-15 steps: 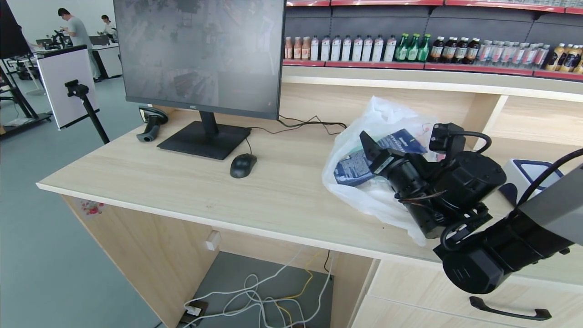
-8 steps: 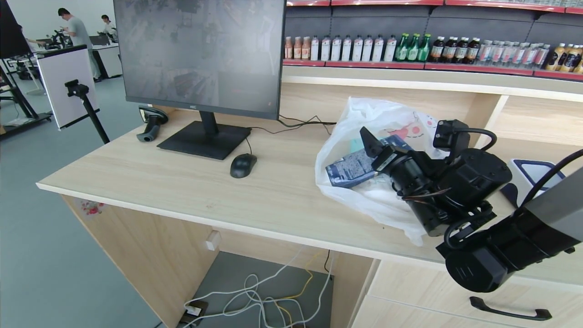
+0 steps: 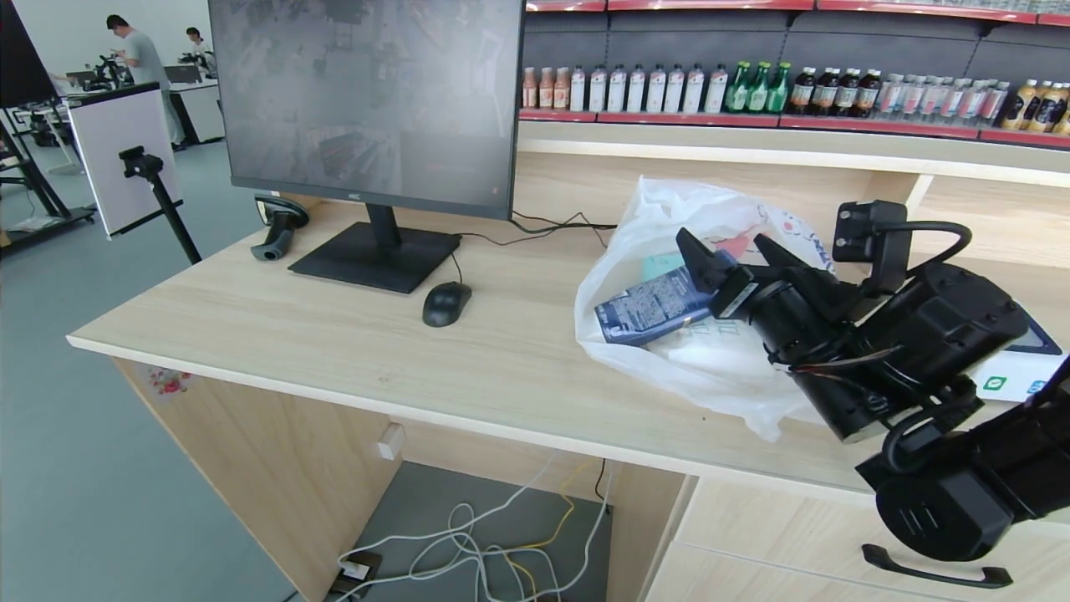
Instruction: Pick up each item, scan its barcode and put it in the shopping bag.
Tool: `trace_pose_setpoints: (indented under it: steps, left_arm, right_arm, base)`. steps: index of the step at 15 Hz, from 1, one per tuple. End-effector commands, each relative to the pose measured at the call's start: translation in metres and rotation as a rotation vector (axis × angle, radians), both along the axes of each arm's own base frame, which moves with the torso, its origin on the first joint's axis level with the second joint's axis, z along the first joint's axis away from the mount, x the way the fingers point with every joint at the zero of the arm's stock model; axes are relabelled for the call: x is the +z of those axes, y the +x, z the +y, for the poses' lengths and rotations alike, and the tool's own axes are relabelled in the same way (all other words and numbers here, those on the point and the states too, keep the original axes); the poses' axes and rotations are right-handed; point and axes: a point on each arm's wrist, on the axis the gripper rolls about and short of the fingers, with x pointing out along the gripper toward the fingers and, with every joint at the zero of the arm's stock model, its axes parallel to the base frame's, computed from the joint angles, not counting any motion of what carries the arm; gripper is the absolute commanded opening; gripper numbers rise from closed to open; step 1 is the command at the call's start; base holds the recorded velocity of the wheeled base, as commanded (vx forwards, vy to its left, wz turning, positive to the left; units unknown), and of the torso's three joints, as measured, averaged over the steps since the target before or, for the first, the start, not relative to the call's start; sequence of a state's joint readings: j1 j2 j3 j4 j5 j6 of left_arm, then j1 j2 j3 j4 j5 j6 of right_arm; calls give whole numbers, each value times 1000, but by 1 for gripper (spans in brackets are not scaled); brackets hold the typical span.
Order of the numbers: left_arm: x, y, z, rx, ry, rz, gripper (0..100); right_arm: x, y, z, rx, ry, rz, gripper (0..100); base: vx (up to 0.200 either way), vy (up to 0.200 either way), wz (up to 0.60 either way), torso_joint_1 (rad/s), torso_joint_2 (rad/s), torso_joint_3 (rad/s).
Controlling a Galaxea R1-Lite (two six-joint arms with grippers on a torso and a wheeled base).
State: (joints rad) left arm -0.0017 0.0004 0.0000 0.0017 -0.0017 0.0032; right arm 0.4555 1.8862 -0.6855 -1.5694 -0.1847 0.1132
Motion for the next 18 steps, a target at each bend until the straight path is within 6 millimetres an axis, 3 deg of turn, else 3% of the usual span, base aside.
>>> trace_pose_setpoints:
  steps: [1,4,8,11,14,17,18]
  left_arm:
    - [0,0,0,0,0,-1,100]
    - [0,0,0,0,0,-1,100]
    - [0,0,0,0,0,-1,100]
    - [0,0,0,0,0,-1,100]
    - [0,0,0,0,0,-1,100]
    - [0,0,0,0,0,-1,100]
    - [0,0,0,2,0,-1,100]
  right_arm:
    - [14,-18,-10,-2,-7,-38,100]
    - [17,-50,-24,18,-34,-30,100]
    - [4,-123,-55,120,-196,-41,100]
    - [-18,-159,-71,191,-274,-2,100]
    - [-21,-180,-80,236,-296,38,100]
    - [-35,-216,-85,397,-392,143,100]
    - [-48,-235,-95,435,-449,208,100]
  base:
    - [0,0,0,0,0,0]
    - [0,0,0,0,0,0]
    - [0,0,0,0,0,0]
    - [0,0,0,0,0,0]
    - [0,0,0,0,0,0]
    - [0,0,0,0,0,0]
    - [0,0,0,0,0,0]
